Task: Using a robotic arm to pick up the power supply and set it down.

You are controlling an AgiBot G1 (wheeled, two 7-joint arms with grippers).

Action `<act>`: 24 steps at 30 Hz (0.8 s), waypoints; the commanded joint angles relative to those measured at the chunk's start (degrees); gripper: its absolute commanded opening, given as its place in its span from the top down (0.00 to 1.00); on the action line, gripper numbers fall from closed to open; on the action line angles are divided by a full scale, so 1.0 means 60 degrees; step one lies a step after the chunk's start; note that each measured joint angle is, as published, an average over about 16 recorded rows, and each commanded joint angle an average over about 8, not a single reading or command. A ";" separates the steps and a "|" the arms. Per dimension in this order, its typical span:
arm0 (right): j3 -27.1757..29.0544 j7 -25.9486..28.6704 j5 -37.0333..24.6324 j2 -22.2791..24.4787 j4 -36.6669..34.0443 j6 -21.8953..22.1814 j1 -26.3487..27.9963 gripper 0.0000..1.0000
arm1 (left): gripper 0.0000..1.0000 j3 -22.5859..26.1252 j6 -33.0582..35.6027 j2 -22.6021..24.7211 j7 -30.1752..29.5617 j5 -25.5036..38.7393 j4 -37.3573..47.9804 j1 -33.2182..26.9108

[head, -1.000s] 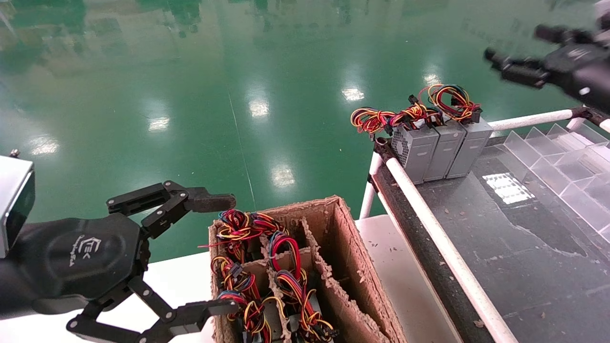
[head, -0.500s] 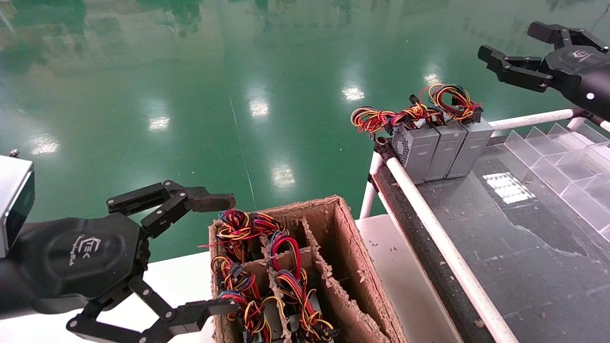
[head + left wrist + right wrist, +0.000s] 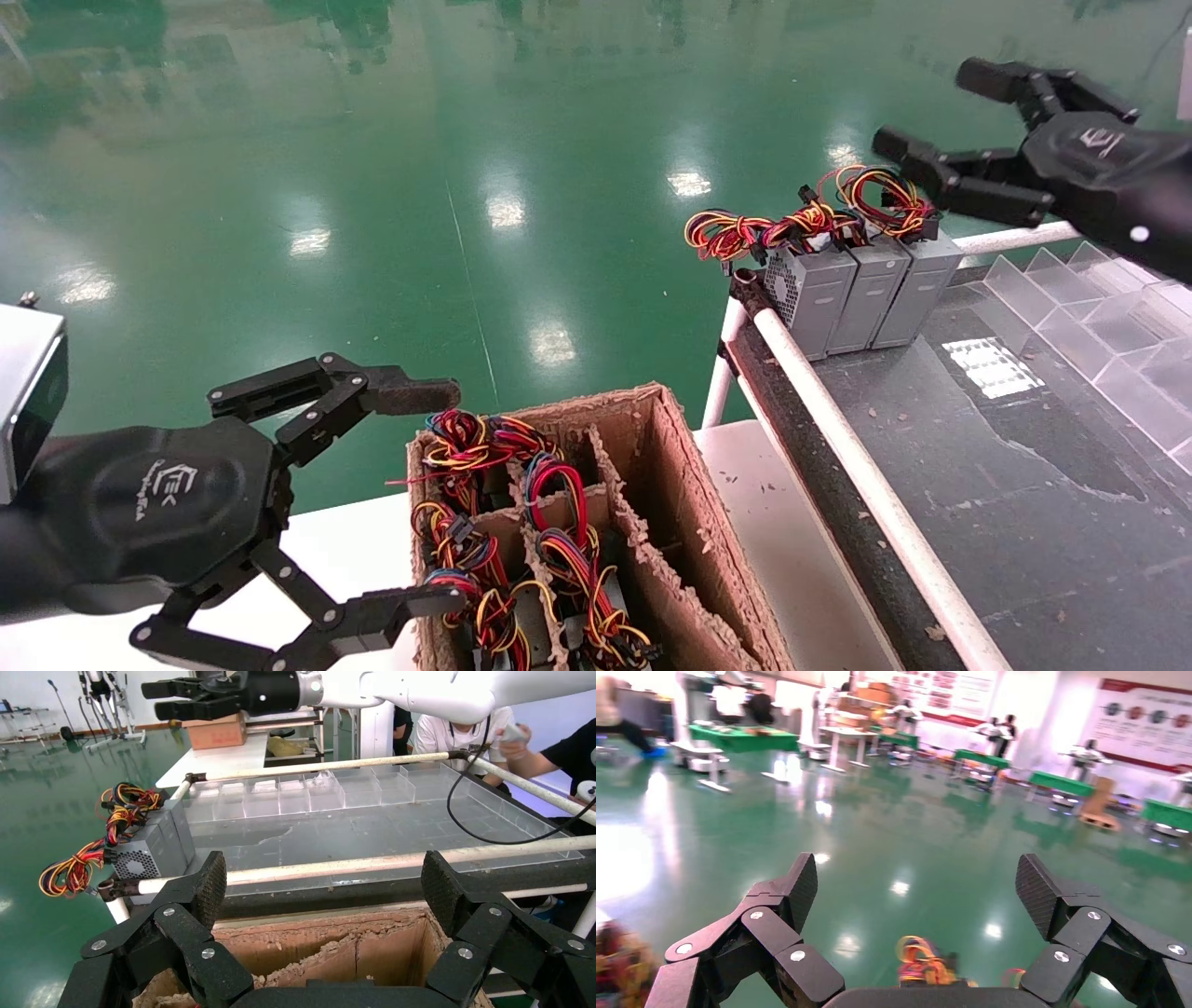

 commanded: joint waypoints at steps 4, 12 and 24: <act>0.0096 0.0509 0.0170 0.0243 0.1052 -0.0345 -0.0570 0.00 | 0.00 0.0002 -0.0001 -0.0001 0.0001 -0.0002 0.0000 -0.0001; 0.0249 0.1323 0.0442 0.0632 0.2734 -0.0897 -0.1480 0.00 | 0.00 0.0006 -0.0003 -0.0002 0.0003 -0.0004 0.0000 -0.0001; 0.0478 0.2541 0.0849 0.1214 0.5252 -0.1724 -0.2844 0.00 | 0.00 0.0012 -0.0005 -0.0005 0.0006 -0.0008 0.0000 -0.0003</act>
